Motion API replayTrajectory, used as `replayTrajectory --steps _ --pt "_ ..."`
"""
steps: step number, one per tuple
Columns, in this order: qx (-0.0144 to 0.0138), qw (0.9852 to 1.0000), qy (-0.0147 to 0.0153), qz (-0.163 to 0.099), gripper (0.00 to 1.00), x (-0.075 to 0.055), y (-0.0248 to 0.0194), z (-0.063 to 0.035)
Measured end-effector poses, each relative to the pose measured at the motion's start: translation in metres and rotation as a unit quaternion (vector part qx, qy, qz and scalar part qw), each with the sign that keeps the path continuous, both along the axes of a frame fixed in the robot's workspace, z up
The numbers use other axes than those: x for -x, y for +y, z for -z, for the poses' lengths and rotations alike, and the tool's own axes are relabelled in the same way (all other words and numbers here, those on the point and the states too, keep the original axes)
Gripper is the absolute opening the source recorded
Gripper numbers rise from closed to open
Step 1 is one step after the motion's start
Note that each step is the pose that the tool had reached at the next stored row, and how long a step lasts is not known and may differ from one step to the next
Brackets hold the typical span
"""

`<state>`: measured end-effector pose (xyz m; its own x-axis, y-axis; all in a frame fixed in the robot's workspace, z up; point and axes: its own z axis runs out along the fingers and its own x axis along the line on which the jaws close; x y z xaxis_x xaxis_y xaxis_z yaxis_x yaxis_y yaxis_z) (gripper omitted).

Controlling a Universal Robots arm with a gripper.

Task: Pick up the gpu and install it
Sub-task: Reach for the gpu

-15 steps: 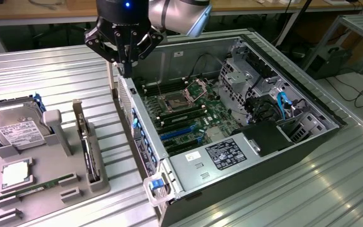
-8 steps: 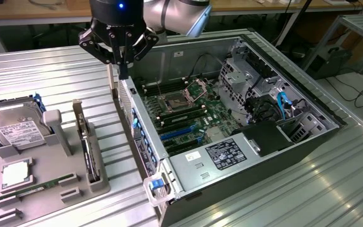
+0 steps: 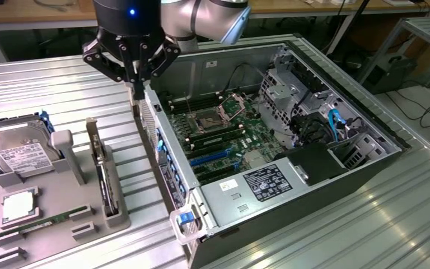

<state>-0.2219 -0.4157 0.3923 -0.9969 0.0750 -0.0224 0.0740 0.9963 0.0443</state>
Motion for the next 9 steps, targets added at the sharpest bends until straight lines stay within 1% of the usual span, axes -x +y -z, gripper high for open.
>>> replayTrajectory --steps 5,9 --pt "0.0 1.0 0.0 -0.001 0.11 0.011 -0.0062 0.0003" --pt "0.0001 1.0 0.0 -0.002 0.11 0.019 -0.0103 0.0005"
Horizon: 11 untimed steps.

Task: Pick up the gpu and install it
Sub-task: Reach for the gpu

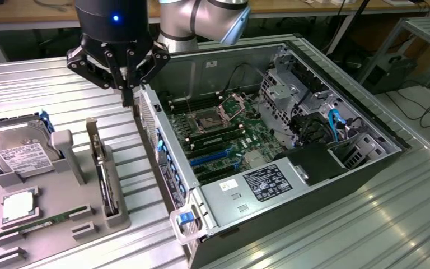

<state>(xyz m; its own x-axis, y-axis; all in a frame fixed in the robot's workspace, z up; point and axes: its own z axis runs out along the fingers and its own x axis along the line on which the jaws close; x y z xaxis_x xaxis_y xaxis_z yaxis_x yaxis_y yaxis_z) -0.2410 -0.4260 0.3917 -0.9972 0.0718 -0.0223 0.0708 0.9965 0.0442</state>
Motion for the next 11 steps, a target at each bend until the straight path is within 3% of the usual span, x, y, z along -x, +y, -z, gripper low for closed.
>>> replayTrajectory --steps 3,11 --pt "0.0 1.0 0.0 -0.001 0.11 0.014 -0.0045 0.0004" --pt "0.0 1.0 0.0 -0.003 0.11 0.037 -0.0081 0.0014"
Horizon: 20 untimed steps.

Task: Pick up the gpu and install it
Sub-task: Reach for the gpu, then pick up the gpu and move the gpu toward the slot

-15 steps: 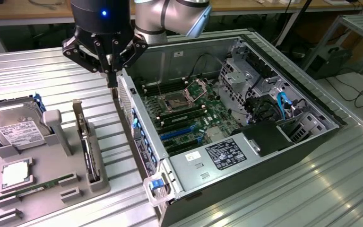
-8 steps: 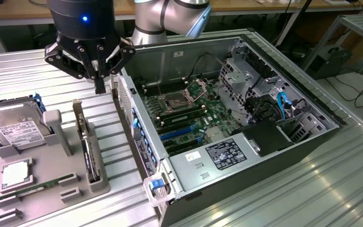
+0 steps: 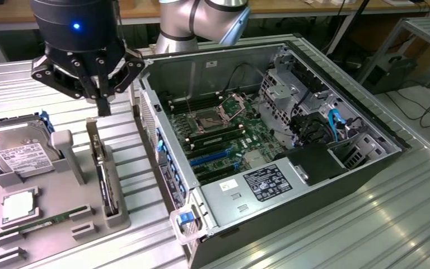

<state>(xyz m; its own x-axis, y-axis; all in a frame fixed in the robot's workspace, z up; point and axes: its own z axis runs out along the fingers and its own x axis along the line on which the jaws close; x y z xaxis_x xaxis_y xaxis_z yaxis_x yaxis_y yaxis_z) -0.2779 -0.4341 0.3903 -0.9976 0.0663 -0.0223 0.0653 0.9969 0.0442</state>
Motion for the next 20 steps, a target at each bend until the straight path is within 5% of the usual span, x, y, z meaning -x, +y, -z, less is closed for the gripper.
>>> replayTrajectory --steps 11,20 --pt "0.0 1.0 0.0 -0.006 0.11 0.032 -0.0022 0.0013" --pt "0.0 1.0 0.0 -0.006 0.17 0.033 -0.0022 0.0013"
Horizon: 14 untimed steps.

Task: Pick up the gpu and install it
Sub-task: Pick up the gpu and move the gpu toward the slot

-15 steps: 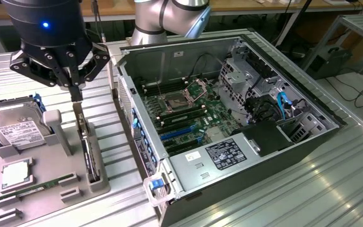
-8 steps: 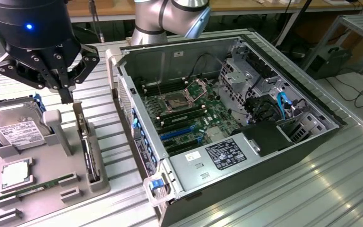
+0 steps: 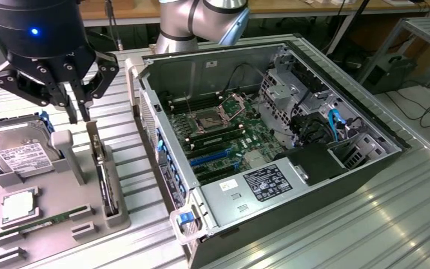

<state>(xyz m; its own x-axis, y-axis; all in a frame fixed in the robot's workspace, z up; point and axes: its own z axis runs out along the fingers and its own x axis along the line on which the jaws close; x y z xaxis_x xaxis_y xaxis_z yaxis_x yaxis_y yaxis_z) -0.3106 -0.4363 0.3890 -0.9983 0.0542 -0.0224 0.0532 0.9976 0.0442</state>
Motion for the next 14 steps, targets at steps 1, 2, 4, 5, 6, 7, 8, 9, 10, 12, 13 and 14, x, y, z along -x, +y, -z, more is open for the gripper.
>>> replayTrajectory --steps 1,2,4,5,6,7,8,9,10,12,13,14 --pt "0.0 1.0 0.0 0.0 0.24 0.0 0.0 0.0" --pt "0.0 1.0 0.0 0.0 0.3 0.0 0.0 0.0" --pt "0.0 1.0 0.0 0.0 0.42 0.0 0.0 0.0" --pt "0.0 1.0 0.0 0.0 0.48 0.0 0.0 0.0" --pt "0.0001 1.0 0.0001 0.0 0.54 0.0 0.0 0.0001" --pt "0.0002 1.0 0.0001 0.0 0.54 0.001 0.0 0.0004" --pt "0.0006 1.0 0.0005 -0.002 0.6 0.001 0.0 0.0024" --pt "0.0021 1.0 0.0029 -0.005 0.6 0.001 0.0 0.0051" --pt "0.0036 1.0 0.0036 -0.007 0.6 0.001 -0.0001 0.0074" --pt "0.0047 1.0 0.0037 -0.007 0.6 0.001 -0.0002 0.0091" --pt "0.0048 1.0 0.0036 -0.008 0.6 0.001 -0.0006 0.0097" --pt "0.0052 0.9999 0.0036 -0.008 0.6 0.001 -0.0007 0.0103"
